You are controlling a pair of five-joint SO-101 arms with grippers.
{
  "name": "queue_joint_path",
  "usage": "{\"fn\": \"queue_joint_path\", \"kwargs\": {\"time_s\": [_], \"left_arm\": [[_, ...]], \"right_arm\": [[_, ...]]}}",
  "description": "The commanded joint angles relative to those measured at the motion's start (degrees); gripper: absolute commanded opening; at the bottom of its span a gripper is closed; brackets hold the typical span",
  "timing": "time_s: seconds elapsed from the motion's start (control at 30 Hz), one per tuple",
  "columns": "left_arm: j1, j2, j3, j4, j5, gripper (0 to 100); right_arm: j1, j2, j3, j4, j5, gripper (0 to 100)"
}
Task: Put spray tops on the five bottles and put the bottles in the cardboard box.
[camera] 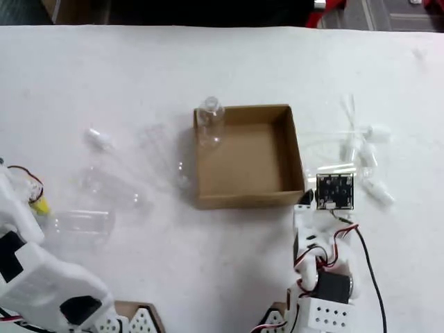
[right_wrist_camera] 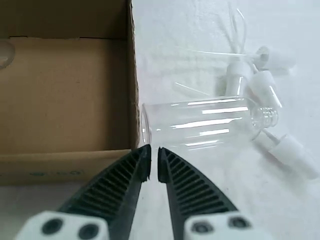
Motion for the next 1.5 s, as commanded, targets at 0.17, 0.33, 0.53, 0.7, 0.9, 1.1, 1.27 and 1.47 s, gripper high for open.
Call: {"fn": "queue_joint_path", "kwargs": {"time_s": [0.17, 0.33, 0.53, 0.7, 0.9, 1.1, 1.27, 1.47], "left_arm": [[-0.13, -0.40, -0.79, -0.62, 0.62, 11], [-0.13, -0.66, -0.88, -0.62, 0.53, 6], [-0.13, -0.84, -0.97, -0.62, 0.35, 2], [-0.13, -1.01, -2.29, 2.81, 0.35, 2], [-0.13, -0.48, -17.93, 22.07, 0.26, 2], [0.04, -0.40, -26.11, 30.42, -1.32, 2], [2.77, -0.48, -26.81, 32.62, -10.11, 2], [4.79, -0.75, -26.73, 32.70, -13.10, 2]], "right_arm": [[-0.31, -0.31, 0.53, 0.22, 0.62, 1.5], [-0.31, -0.31, 0.53, 0.22, 0.62, 1.5], [-0.31, -0.31, 0.53, 0.22, 0.62, 1.5], [-0.31, -0.31, 0.53, 0.22, 0.62, 1.5], [-0.22, -0.31, 0.53, 0.22, 0.62, 1.5], [-0.22, -0.31, 0.53, 0.22, 0.62, 1.5], [-0.22, -0.31, 0.53, 0.22, 0.62, 1.5], [-0.13, -0.31, 0.53, 0.22, 0.62, 1.5]]}}
